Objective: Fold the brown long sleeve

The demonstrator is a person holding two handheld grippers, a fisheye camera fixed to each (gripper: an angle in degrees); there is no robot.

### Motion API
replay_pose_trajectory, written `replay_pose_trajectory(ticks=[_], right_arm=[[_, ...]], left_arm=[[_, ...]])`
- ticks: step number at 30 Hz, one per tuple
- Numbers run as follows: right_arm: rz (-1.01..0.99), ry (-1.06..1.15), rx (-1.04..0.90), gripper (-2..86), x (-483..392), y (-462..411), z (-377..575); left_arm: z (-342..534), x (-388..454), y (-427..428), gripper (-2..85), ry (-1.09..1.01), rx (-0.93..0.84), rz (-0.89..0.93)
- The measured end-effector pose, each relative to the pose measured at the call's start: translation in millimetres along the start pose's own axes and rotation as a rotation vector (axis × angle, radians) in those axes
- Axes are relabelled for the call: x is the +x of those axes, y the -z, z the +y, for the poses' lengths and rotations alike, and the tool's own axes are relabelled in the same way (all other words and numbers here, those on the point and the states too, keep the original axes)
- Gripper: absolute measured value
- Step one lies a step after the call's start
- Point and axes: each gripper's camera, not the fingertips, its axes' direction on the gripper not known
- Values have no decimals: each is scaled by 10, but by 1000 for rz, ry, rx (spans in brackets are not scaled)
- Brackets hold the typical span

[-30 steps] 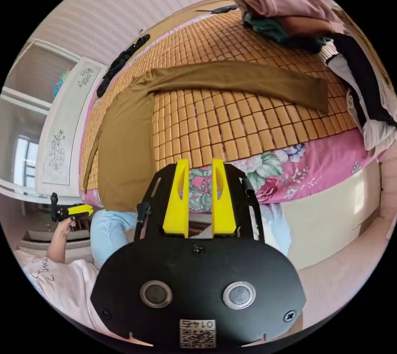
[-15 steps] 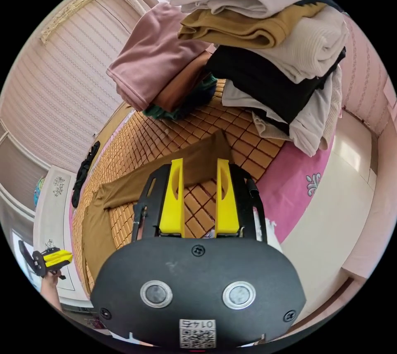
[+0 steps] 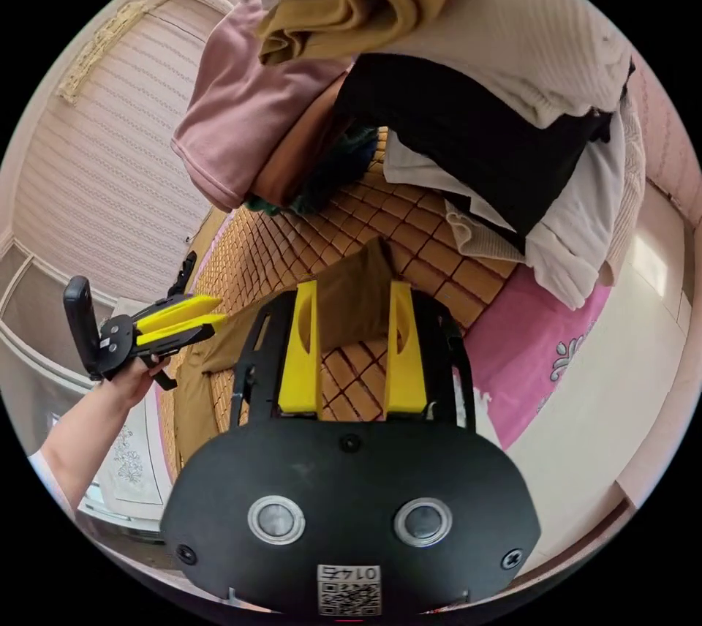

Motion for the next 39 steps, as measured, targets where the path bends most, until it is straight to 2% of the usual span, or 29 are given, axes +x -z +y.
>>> replay_pose_trajectory(ticks=[6,10,13,16,18,22,25,27,30,34,37,39], right_arm=[[21,4,-19,78,26,-86,-2],[14,32,-61,30,-5,-157,6],[-17,66,-73,14,-52,-187,28],[-185,136,-66,8,-117,-180,68],[-397,228,-45,6,-244,-147,118],[-644,467,-33,5,-908,-10,256],[-809,774,-58,5,-1822,191,604],[-904,987,-143,4,-2493,249,1056],[-992,1137,-330,2,-3144,99,1720],[-917,1250,-594,2,-3686,-376,2702],[-760,1378,-748,3,-3945,-752,3562],[-598,1545,-810,5,-4094,-897,4194]], left_arm=[[-45,-32,-508,101,27,-143,-67],[83,-134,-512,4,92,-93,45],[162,-163,-454,-6,137,-101,42],[382,-297,-209,-9,214,-28,80],[620,-421,36,-9,273,42,106],[1529,-738,839,-10,398,185,87],[2471,-872,1564,-10,498,306,36],[3110,-844,1930,-10,549,356,-6],[4268,-653,2227,-10,716,380,-58],[5712,-193,2052,-8,972,331,-131],[6466,102,1961,0,1118,295,-121],[6812,238,2029,13,1192,308,-95]])
